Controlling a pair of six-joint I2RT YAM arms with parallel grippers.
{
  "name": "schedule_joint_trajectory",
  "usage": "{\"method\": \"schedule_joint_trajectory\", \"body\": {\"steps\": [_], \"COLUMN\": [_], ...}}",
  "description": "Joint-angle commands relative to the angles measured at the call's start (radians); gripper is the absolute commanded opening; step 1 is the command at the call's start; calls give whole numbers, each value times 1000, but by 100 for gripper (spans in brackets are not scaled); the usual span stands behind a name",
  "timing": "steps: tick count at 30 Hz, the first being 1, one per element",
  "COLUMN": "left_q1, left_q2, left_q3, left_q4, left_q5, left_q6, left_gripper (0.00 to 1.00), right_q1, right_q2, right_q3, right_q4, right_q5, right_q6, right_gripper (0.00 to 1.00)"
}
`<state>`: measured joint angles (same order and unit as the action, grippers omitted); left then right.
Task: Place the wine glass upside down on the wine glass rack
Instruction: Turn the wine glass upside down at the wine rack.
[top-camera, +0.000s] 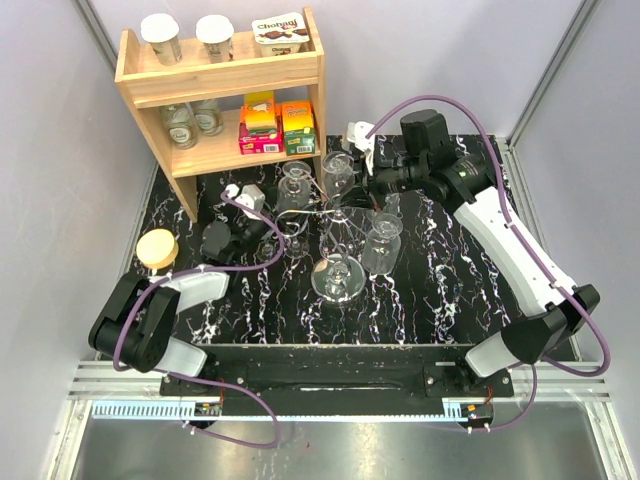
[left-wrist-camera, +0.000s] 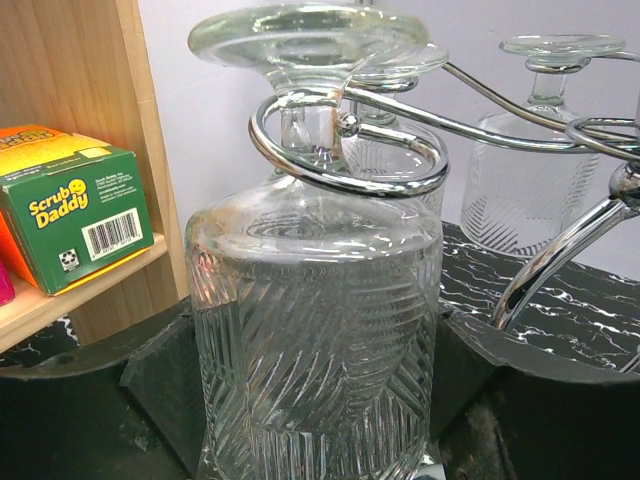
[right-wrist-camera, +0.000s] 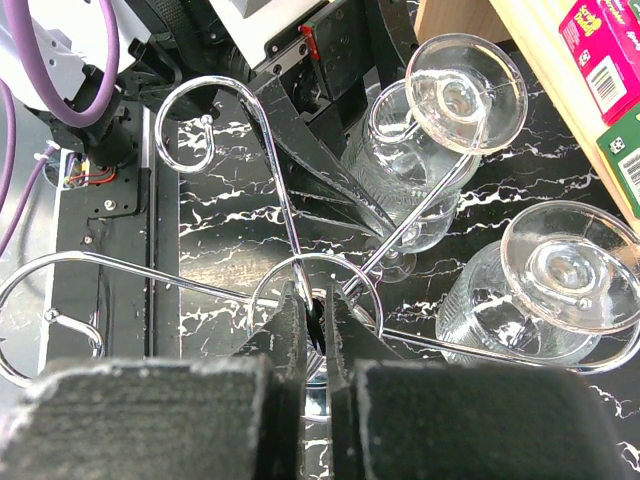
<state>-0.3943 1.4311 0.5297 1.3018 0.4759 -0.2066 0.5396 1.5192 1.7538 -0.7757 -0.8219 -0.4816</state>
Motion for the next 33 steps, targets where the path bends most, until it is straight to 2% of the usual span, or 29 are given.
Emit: {"method": "schedule_joint_trajectory", "body": {"steps": [1, 12, 23, 25, 33], "left_q1": [-5, -72, -123, -129, -136], "left_q2": [-23, -1, -61, -66, -58], "left_q3": [-20, -19, -94, -93, -88], "left_q4": [364, 366, 366, 366, 366], "left_q5": [-94, -232, -443, -454, -341], "left_q6": [13, 93, 222, 236, 262], "left_gripper": [0, 0, 0, 0, 0], "right_q1": [-7, -9, -17, -18, -18], "right_q2": [-68, -94, -94, -96, -108], "right_q3": [-27, -82, -79, -85, -102], "right_q4": [32, 55, 84, 85, 88], "right_q5": [64, 75, 110, 113, 113], "right_q6": [49, 58, 100, 100, 95], "right_gripper": [0, 0, 0, 0, 0]}}
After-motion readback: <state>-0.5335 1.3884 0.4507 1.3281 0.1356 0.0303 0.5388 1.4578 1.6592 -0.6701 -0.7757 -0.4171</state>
